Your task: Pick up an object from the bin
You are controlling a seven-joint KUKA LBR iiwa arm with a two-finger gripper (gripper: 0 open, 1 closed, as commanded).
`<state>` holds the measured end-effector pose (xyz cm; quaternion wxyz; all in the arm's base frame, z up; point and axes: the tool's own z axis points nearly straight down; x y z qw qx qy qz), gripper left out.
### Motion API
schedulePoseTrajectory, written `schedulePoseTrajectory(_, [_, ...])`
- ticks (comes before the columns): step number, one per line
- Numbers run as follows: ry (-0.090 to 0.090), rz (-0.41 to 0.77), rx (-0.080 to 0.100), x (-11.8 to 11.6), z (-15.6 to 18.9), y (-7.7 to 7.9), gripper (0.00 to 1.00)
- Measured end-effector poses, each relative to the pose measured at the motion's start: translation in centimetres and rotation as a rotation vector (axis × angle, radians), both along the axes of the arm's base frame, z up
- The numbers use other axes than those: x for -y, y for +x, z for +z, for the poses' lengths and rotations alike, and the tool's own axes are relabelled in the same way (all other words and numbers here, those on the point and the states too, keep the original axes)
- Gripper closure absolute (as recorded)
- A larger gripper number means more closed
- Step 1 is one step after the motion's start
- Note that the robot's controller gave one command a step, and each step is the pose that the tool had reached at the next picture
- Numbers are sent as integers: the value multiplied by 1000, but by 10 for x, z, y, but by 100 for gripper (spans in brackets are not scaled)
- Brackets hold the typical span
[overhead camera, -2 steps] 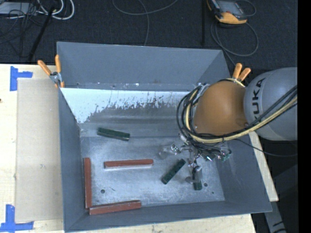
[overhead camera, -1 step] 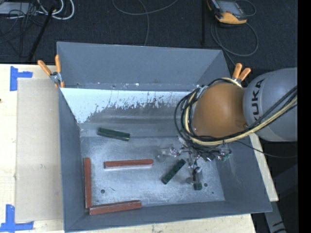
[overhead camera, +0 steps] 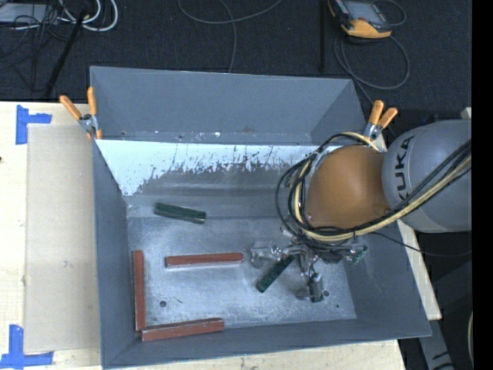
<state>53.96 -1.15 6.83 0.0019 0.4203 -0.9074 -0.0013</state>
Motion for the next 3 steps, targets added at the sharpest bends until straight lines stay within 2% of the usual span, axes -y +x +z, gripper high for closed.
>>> schedulePoseTrajectory(1, [0,-2,3,0,0,0,0])
schedulePoseTrajectory(2, [0,-3,3,0,0,0,100])
schedulePoseTrajectory(3, [0,-6,12,-1,107,2,100])
